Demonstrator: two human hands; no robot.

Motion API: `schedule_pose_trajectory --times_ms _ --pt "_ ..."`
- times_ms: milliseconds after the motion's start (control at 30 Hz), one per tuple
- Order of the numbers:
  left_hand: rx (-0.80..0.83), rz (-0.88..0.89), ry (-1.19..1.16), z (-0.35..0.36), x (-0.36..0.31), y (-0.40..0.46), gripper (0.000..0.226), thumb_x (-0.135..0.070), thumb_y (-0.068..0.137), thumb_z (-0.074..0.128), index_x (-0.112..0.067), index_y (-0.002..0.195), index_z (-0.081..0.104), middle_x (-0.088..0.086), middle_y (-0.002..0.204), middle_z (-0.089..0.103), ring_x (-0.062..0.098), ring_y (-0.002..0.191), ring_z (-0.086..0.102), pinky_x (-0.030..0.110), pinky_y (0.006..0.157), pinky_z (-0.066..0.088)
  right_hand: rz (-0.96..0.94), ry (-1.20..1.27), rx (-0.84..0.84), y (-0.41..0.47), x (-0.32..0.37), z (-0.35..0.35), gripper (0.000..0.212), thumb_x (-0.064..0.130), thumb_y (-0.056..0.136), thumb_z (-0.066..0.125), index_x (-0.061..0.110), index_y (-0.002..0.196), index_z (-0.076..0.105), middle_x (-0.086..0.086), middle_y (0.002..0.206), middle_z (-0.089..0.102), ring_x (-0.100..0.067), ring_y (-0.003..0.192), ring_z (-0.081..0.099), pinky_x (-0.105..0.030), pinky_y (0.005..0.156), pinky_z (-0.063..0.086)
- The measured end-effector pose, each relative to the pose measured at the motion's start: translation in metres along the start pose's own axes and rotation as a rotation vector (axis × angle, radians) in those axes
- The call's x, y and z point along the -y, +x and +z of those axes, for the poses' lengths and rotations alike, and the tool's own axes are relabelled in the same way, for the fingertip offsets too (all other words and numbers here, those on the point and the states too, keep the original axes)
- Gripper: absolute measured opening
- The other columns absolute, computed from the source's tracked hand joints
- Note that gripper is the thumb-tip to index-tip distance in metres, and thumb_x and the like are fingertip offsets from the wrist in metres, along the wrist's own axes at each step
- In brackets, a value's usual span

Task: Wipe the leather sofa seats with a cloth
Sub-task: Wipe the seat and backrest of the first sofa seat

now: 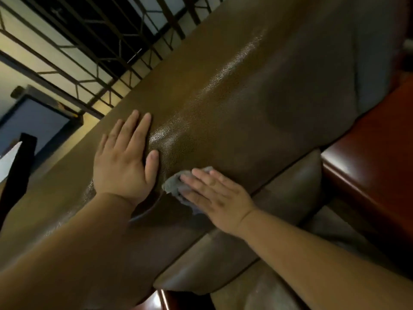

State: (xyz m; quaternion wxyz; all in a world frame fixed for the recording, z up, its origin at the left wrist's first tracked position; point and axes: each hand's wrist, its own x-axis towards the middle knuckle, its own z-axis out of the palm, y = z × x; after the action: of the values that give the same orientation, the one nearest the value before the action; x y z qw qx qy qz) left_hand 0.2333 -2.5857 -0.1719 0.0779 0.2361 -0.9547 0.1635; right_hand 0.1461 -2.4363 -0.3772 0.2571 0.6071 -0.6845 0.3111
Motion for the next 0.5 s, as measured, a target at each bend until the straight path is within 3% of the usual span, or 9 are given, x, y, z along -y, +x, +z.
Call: schedule_pose_trajectory --times_ms 67,133,200,300,400,500 --pt "0.011 -0.001 0.012 0.002 -0.001 0.002 0.069 -0.051 0.103 0.029 -0.026 0.167 0.024 0.005 0.172 0.027 0.036 0.156 0.029 0.06 0.124 0.027 0.266 -0.004 -0.165 0.029 -0.027 -0.02 0.067 0.031 0.105 0.055 0.012 0.162 0.026 -0.015 0.17 0.011 -0.034 0.159 0.012 -0.048 0.13 0.008" --pt "0.021 -0.006 0.009 0.004 -0.001 0.0 0.07 -0.051 0.102 0.03 -0.027 0.167 0.022 0.005 0.173 0.026 0.035 0.157 0.027 0.058 0.125 0.025 0.664 0.052 -0.253 0.06 -0.056 -0.037 0.072 0.04 0.107 0.045 0.007 0.163 0.017 -0.018 0.168 0.0 -0.038 0.159 0.003 -0.05 0.129 0.003" --pt "0.012 0.0 0.004 0.003 0.001 0.002 0.07 -0.051 0.102 0.03 -0.027 0.167 0.023 0.005 0.172 0.026 0.035 0.157 0.028 0.056 0.126 0.024 0.91 0.162 -0.335 0.081 -0.062 -0.046 0.074 0.041 0.107 0.042 0.004 0.163 0.011 -0.023 0.17 -0.001 -0.04 0.159 -0.002 -0.054 0.129 0.004" --pt "0.032 -0.014 -0.009 0.003 0.001 0.001 0.071 -0.053 0.101 0.031 -0.028 0.167 0.022 0.006 0.172 0.027 0.036 0.156 0.029 0.057 0.125 0.026 0.879 0.244 -0.336 0.069 -0.014 -0.025 0.072 0.036 0.106 0.047 0.001 0.161 0.019 -0.029 0.168 0.008 -0.042 0.159 0.003 -0.06 0.127 0.013" --pt "0.058 -0.024 0.007 -0.001 -0.001 0.0 0.072 -0.056 0.101 0.031 -0.029 0.167 0.02 0.005 0.172 0.027 0.035 0.156 0.028 0.057 0.125 0.026 0.721 0.193 -0.089 0.032 0.048 0.002 0.085 0.043 0.098 0.057 0.009 0.162 0.013 -0.029 0.168 0.007 -0.045 0.157 0.005 -0.062 0.124 0.024" --pt "0.109 -0.029 0.025 -0.01 -0.005 0.002 0.073 -0.059 0.1 0.028 -0.031 0.167 0.017 0.005 0.172 0.025 0.035 0.156 0.026 0.058 0.125 0.025 0.685 0.144 0.01 0.034 0.044 -0.013 0.098 0.048 0.089 0.066 0.008 0.162 0.014 -0.03 0.167 0.01 -0.045 0.156 0.009 -0.061 0.123 0.024"
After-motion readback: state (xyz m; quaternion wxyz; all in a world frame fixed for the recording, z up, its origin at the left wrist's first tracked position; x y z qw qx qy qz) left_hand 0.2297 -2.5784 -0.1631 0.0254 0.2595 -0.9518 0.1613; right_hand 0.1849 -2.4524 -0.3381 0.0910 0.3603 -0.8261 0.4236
